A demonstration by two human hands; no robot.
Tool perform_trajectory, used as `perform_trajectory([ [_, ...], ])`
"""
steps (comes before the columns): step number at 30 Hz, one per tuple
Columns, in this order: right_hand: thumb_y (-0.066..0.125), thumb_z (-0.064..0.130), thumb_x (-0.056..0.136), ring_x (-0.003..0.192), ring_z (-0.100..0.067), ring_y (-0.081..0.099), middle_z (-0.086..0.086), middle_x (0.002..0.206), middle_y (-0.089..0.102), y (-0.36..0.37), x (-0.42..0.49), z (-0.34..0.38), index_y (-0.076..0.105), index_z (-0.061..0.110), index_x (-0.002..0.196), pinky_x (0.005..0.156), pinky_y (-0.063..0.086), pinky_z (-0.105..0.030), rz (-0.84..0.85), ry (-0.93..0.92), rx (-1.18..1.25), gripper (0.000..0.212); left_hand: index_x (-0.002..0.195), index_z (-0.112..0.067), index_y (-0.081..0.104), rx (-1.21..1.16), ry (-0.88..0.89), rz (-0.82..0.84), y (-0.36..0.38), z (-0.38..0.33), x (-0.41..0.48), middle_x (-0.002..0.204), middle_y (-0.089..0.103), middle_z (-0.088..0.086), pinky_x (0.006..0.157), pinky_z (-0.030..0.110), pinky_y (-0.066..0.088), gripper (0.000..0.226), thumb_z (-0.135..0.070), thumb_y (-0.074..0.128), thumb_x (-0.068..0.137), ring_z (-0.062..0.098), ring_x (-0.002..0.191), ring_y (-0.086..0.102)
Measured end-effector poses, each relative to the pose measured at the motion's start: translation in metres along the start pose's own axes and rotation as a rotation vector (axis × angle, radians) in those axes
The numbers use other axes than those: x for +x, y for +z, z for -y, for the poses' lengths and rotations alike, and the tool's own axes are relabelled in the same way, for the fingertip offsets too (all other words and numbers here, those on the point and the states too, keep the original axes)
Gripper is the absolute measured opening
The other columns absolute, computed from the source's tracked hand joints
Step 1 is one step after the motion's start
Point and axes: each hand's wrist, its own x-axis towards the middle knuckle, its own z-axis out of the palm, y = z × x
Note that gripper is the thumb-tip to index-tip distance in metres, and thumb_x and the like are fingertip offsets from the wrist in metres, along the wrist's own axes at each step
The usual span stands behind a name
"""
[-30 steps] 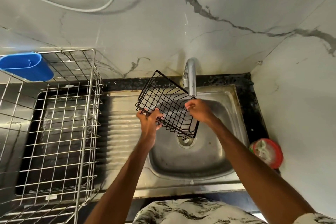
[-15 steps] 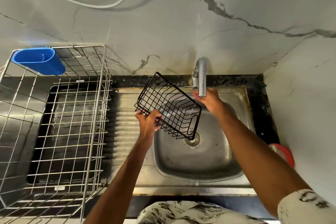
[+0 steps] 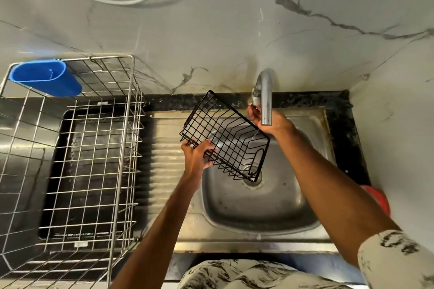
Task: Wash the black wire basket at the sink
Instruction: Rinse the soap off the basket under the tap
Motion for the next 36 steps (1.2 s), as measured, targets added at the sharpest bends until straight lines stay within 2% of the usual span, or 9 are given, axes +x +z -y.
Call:
perform_trajectory([
  [3,0.048,0.019,0.104,0.062,-0.027,0.07,-0.016,0.09,0.065,-0.02,0.047,0.014,0.06,0.001,0.118,0.049,0.059,-0.037,-0.112,0.02,-0.128,0.026,0.136,-0.014,0.03,-0.003,0.001,0.013,0.001,0.001,0.0,0.135,0.051,0.02,0.079,0.041,0.055,0.082,-0.032,0.072,0.068,0.033,0.114,0.066],
  [7,0.062,0.024,0.092,0.077,-0.032,0.068,-0.017,0.104,0.065,-0.074,0.156,0.031,0.049,0.011,0.145,0.054,0.056,-0.045,-0.184,-0.001,-0.352,0.056,0.133,-0.014,0.032,-0.014,0.008,0.016,0.002,0.003,-0.001,0.134,0.051,0.021,0.083,0.045,0.056,0.079,-0.033,0.072,0.068,0.035,0.114,0.066],
  [9,0.068,0.028,0.086,0.087,-0.028,0.066,-0.013,0.108,0.066,-0.076,0.154,0.03,0.052,0.01,0.143,0.062,0.057,-0.042,-0.155,-0.044,-0.403,0.062,0.133,-0.014,0.033,-0.013,0.008,0.014,0.003,0.004,-0.001,0.134,0.051,0.02,0.083,0.045,0.056,0.078,-0.033,0.071,0.067,0.035,0.114,0.066],
  [15,0.055,0.004,0.097,0.092,-0.028,0.068,-0.021,0.111,0.067,-0.035,0.034,0.017,0.058,-0.005,0.124,0.058,0.06,-0.036,-0.034,-0.042,-0.186,0.028,0.131,-0.016,0.035,-0.011,0.007,0.017,0.004,0.004,-0.002,0.136,0.05,0.019,0.08,0.044,0.057,0.081,-0.035,0.073,0.062,0.037,0.117,0.064],
  [19,0.057,0.006,0.099,0.099,-0.027,0.07,-0.016,0.108,0.072,-0.04,-0.028,-0.002,0.061,-0.003,0.122,0.075,0.059,-0.03,0.011,-0.312,-0.579,0.024,0.117,-0.018,0.042,0.025,0.039,0.04,0.004,0.004,-0.013,0.138,0.042,0.016,0.095,0.058,0.055,0.061,-0.036,0.073,0.067,0.037,0.12,0.062],
  [22,0.073,0.017,0.092,0.109,-0.023,0.07,-0.004,0.112,0.074,-0.05,-0.063,-0.033,0.069,0.011,0.119,0.084,0.06,-0.03,0.073,-0.519,-0.86,0.028,0.13,-0.01,0.038,0.037,0.027,0.031,0.0,0.007,-0.022,0.127,0.045,0.008,0.101,0.062,0.051,0.064,-0.032,0.075,0.082,0.034,0.112,0.066],
  [27,0.068,0.036,0.096,0.102,0.007,0.063,0.026,0.106,0.064,-0.056,-0.131,-0.093,0.073,0.029,0.105,0.086,0.049,-0.013,0.158,-0.788,-1.176,0.012,0.136,-0.006,0.044,0.051,-0.029,-0.016,-0.001,0.003,-0.048,0.131,0.06,0.02,0.072,0.045,0.061,0.098,-0.052,0.079,0.057,0.03,0.106,0.068],
  [31,0.061,0.049,0.098,0.071,0.0,0.059,0.016,0.078,0.064,-0.057,-0.157,-0.132,0.07,0.027,0.091,0.068,0.049,-0.023,0.341,-0.723,-1.464,0.025,0.132,-0.003,0.051,0.072,0.011,-0.081,0.005,0.007,-0.062,0.125,0.065,0.021,0.052,0.036,0.06,0.1,-0.06,0.082,0.056,0.033,0.106,0.069],
  [36,0.05,0.037,0.101,0.075,-0.02,0.07,-0.001,0.088,0.071,-0.062,-0.161,-0.154,0.061,0.026,0.108,0.07,0.059,-0.047,0.229,-0.953,-1.58,0.017,0.129,-0.005,0.049,0.098,0.037,-0.081,0.011,-0.005,-0.087,0.117,0.07,0.018,0.074,0.053,0.064,0.108,-0.062,0.082,0.043,0.034,0.102,0.072],
])
